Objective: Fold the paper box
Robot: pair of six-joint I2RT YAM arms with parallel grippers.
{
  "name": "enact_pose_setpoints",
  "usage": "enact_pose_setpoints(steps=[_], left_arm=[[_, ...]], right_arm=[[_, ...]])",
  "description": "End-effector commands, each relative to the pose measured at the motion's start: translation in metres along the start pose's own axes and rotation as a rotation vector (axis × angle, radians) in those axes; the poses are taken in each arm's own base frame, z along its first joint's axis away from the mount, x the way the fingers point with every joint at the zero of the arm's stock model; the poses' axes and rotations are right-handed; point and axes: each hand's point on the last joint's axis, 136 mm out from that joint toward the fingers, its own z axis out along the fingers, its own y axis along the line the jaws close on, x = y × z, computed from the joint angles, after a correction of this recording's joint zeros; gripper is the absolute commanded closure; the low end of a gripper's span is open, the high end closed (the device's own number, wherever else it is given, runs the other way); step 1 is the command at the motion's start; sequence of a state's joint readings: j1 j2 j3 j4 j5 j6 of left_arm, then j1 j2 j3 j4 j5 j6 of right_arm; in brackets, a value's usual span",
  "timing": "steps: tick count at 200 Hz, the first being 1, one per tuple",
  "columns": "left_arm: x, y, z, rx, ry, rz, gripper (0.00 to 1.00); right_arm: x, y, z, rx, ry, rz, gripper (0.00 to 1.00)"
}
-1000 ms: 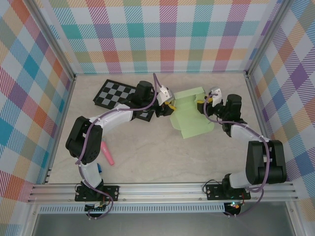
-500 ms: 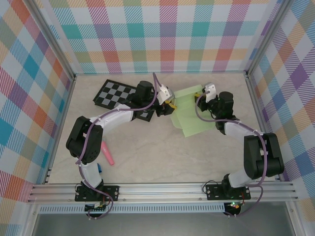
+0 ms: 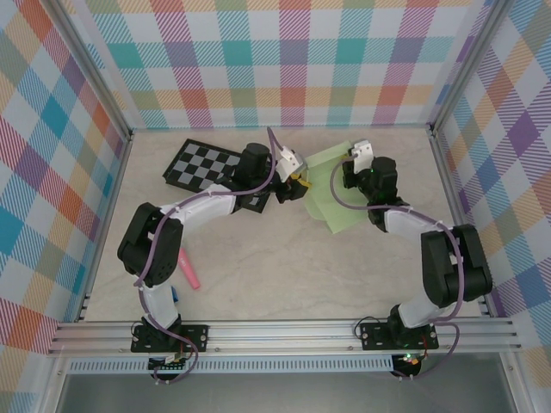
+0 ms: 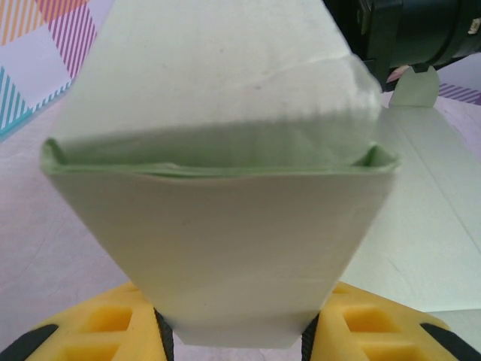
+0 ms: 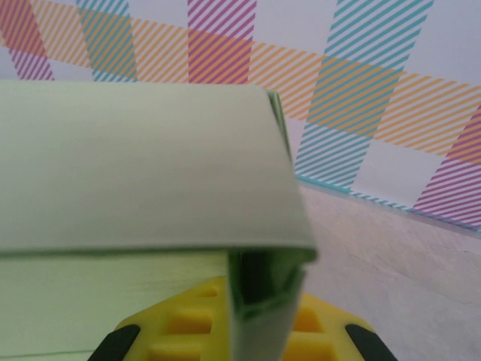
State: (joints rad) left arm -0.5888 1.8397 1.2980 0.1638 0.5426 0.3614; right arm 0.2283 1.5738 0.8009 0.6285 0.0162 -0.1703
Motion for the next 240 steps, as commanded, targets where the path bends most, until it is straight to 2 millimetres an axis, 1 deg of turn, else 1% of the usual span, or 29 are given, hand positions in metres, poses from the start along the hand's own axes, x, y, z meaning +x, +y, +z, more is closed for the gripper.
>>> enact_pose_setpoints(steps=[1,14,23,27,36,55,61,70,78,100,119,130,151,161,167,174,182,198,219,231,240], left_arm=[[-0.019,-0.022,0.007,0.063,-0.069,0.033,0.68],[-0.023,-0.026,0.006,0.066,-0.074,0.041,0.68],[-0.025,-0.028,0.005,0.063,-0.076,0.048,0.68],[-0.025,-0.028,0.005,0.062,-0.075,0.053,0.68],[-0.025,-0.029,0.005,0.057,-0.073,0.060,0.68],[-0.020,-0.030,0.006,0.049,-0.061,0.063,0.68],[-0.019,-0.029,0.006,0.045,-0.061,0.061,0.68],[-0.018,-0.030,0.007,0.045,-0.063,0.058,0.68],[-0.017,-0.030,0.007,0.040,-0.066,0.054,0.68],[-0.017,-0.030,0.007,0.038,-0.070,0.054,0.68],[-0.016,-0.031,0.009,0.041,-0.068,0.051,0.68],[-0.014,-0.031,0.012,0.038,-0.062,0.049,0.68],[-0.009,-0.029,0.017,0.028,-0.054,0.029,0.68],[-0.007,-0.029,0.019,0.027,-0.057,0.015,0.68],[-0.008,-0.029,0.019,0.024,-0.061,0.009,0.68],[-0.008,-0.029,0.020,0.024,-0.064,0.003,0.68],[-0.009,-0.030,0.020,0.025,-0.069,0.000,0.68],[-0.012,-0.030,0.019,0.022,-0.073,0.005,0.68],[-0.010,-0.028,0.018,0.004,-0.062,0.023,0.68],[-0.009,-0.026,0.017,-0.010,-0.051,0.041,0.68],[-0.008,-0.023,0.017,-0.025,-0.045,0.047,0.68]], right_arm=[[0.002,-0.020,0.009,0.136,-0.005,-0.029,1.00],[0.009,-0.017,0.014,0.122,0.005,-0.068,1.00],[0.015,-0.012,0.018,0.096,0.004,-0.103,0.91],[0.018,-0.011,0.020,0.093,0.005,-0.112,0.88],[0.026,-0.012,0.023,0.098,0.028,-0.126,0.87],[0.037,-0.011,0.028,0.091,0.061,-0.137,0.80],[0.040,-0.012,0.030,0.094,0.071,-0.128,0.79],[0.045,-0.014,0.032,0.104,0.092,-0.120,0.82],[0.048,-0.015,0.034,0.108,0.103,-0.112,0.88],[0.053,-0.017,0.038,0.118,0.119,-0.093,1.00],[0.056,-0.021,0.040,0.145,0.119,-0.048,1.00],[0.057,-0.020,0.041,0.146,0.118,-0.051,1.00],[0.063,-0.023,0.036,0.170,0.139,-0.044,1.00],[0.065,-0.028,0.031,0.207,0.139,-0.032,1.00],[0.067,-0.031,0.028,0.227,0.135,-0.026,0.96],[0.069,-0.033,0.025,0.242,0.130,-0.022,0.89],[0.071,-0.033,0.023,0.244,0.132,-0.025,0.85],[0.068,-0.026,0.020,0.187,0.113,-0.035,0.76],[0.062,-0.010,0.016,0.049,0.100,-0.060,0.73],[0.059,-0.004,0.014,-0.007,0.105,-0.089,0.71],[0.056,-0.003,0.011,-0.036,0.094,-0.098,0.68]])
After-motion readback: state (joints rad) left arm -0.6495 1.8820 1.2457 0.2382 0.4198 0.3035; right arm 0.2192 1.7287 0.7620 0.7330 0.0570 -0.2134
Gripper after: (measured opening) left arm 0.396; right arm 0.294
